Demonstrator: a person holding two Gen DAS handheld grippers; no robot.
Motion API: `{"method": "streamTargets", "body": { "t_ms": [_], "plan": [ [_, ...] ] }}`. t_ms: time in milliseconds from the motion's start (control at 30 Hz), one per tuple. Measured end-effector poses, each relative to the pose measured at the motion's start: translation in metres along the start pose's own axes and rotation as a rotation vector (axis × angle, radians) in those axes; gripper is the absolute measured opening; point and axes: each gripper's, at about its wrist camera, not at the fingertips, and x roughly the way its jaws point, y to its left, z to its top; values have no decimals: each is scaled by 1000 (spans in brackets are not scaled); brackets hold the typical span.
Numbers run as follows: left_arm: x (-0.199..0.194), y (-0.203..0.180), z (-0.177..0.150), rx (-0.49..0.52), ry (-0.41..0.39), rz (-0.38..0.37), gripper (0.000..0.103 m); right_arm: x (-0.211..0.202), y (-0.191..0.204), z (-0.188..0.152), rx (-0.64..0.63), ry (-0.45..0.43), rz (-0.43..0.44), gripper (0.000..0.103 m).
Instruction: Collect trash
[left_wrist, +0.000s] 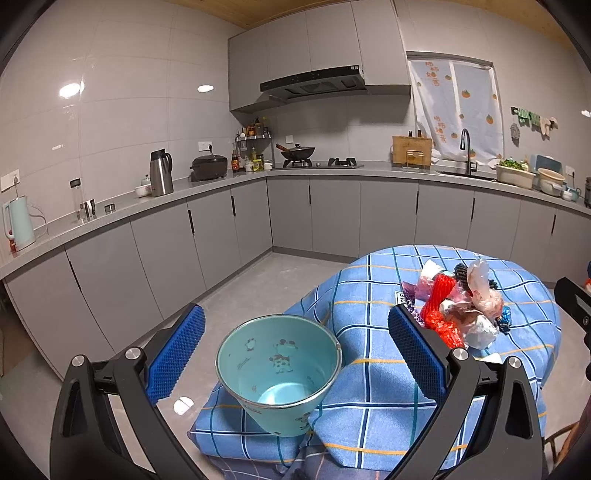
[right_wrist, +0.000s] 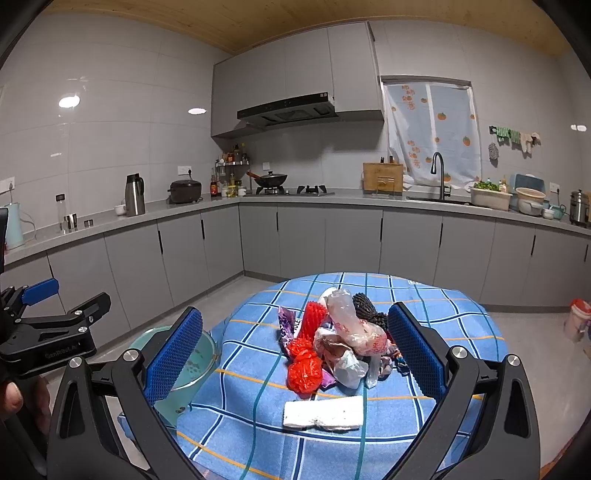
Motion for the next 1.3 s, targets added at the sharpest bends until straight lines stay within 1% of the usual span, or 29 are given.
{"method": "streamTargets", "body": {
  "t_ms": [600, 1300],
  "plan": [
    [4, 0, -2, 5, 7, 7, 98, 0, -4, 2, 5, 4, -3, 99],
    [3, 1, 0, 8, -6, 6, 98, -6, -8, 5, 6, -8, -9, 99]
  ]
}}
